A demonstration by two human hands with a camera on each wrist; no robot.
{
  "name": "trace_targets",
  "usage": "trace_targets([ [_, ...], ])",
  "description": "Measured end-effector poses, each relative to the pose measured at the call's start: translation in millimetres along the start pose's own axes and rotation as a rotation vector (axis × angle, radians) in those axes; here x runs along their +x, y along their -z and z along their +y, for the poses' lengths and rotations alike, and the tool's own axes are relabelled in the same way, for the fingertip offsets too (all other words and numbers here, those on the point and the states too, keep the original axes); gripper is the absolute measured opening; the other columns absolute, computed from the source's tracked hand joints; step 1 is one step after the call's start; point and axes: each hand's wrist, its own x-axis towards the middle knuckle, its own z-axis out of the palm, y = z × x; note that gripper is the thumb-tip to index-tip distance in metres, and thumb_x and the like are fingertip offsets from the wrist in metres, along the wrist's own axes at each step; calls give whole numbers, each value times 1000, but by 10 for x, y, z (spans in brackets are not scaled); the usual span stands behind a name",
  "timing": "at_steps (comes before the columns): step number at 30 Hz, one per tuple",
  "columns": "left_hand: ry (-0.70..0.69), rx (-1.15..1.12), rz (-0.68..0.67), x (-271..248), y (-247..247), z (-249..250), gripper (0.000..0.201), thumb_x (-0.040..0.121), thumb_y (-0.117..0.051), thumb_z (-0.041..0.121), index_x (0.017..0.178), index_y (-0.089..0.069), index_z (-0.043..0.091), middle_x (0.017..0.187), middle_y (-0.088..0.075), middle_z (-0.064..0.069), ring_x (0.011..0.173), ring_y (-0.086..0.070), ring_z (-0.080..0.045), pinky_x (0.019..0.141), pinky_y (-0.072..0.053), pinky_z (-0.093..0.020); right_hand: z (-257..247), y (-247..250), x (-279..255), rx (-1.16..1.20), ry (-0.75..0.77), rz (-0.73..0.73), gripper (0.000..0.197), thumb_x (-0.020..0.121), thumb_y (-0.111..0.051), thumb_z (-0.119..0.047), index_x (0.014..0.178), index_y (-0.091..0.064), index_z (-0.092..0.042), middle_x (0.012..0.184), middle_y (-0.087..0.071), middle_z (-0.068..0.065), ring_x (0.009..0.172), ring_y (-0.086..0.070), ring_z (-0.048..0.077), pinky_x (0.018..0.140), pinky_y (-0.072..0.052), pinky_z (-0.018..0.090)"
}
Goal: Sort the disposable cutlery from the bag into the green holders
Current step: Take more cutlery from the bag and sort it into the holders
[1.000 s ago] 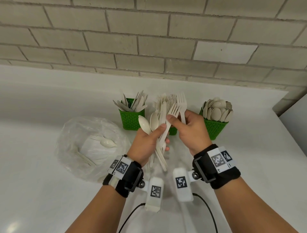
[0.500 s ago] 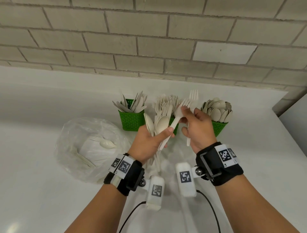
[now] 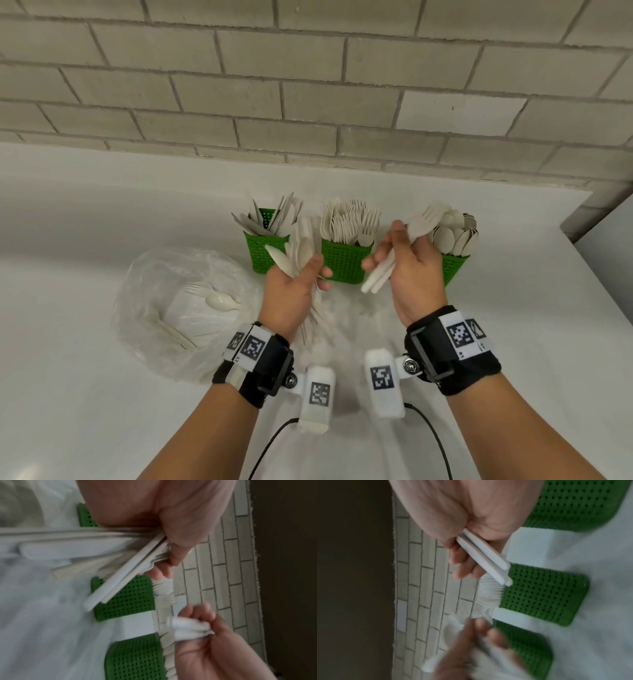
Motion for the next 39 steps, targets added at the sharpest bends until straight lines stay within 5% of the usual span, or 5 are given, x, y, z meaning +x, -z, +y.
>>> trace_targets([
  [11,-141,165,-297,38,-28,210,24,80,-79,12,70,-63,-3,56,-58,-12,49,-53,-18,51,-45,-27,346,21,-243,-717,312,-577,20,102,-36,-12,92,-50,-20,90,-53,-1,86,-52,8,80,-42,19],
  [19,85,95,-449,34,109,-98,30,80,-78,14,105,-67,1,59,-58,-5,52,-52,-15,61,-50,-26,676,216,-254,-982,115,-769,21,102,-44,-24,112,-62,-20,122,-49,10,117,-46,21,108,-35,26],
  [24,-45,183,-492,173,-2,307,23,87,-68,8,109,-66,1,63,-66,8,61,-63,-7,72,-51,-25,140,145,-87,-719,133,-669,13,90,-68,-22,87,-71,-34,80,-67,-18,72,-60,-1,68,-47,18],
  [31,-193,280,-148,627,-167,800,22,84,-76,24,103,-73,15,59,-64,-4,50,-57,-16,62,-50,-31,-209,27,508,-812,361,-147,34,81,-74,-37,79,-71,-3,80,-71,9,71,-66,21,71,-54,35],
  [39,-170,350,-209,703,-410,800,32,85,-74,28,85,-72,-4,52,-63,-1,45,-56,-13,61,-48,-30,-17,-124,518,-976,370,-153,28,85,-72,-24,67,-67,-2,68,-65,9,62,-59,21,63,-47,32],
])
